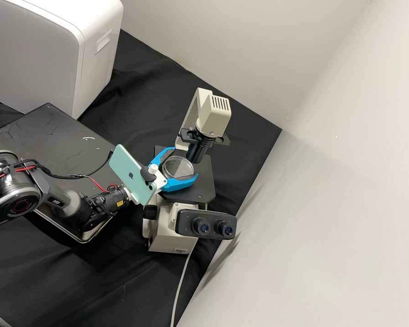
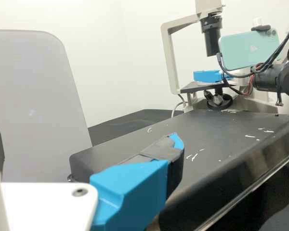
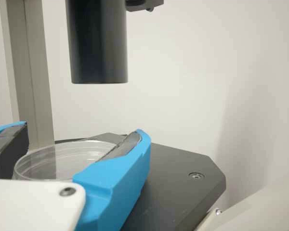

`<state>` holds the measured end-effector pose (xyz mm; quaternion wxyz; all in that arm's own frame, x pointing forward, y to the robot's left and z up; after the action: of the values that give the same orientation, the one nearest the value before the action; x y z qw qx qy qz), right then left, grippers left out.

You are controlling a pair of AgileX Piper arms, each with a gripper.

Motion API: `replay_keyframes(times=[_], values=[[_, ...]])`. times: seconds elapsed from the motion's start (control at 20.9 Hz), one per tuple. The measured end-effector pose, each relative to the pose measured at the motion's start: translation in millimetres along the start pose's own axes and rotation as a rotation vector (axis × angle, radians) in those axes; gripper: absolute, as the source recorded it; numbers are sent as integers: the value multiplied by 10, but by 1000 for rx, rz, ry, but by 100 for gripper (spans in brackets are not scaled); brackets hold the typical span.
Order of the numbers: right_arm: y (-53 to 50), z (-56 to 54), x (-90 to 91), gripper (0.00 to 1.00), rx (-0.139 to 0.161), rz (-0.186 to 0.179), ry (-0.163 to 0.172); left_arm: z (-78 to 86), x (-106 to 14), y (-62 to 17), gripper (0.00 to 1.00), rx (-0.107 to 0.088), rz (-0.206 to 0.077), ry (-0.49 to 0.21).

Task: Place the petri dish on the bench

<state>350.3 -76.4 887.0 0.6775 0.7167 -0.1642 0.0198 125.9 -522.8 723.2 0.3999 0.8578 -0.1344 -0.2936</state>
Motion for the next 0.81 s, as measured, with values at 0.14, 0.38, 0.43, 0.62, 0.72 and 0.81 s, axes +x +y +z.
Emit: replay_keyframes(times=[0.14,0.38,0.43,0.62,0.72,0.81], values=[[0,-1,0,0,0,1,1,-12,2,1,100,1,1,6],[8,-9,-5,0,0,2,2,-24,3,2,100,3,2,11],[3,-17,-22,0,-4,-6,7,-26,4,2,100,4,2,12],[-14,-42,-111,0,8,-35,21,-26,4,2,100,4,2,12],[-13,-58,-160,0,6,-45,26,-26,4,2,100,4,2,12],[2,-68,-206,0,17,-52,35,-26,4,2,100,4,2,12]])
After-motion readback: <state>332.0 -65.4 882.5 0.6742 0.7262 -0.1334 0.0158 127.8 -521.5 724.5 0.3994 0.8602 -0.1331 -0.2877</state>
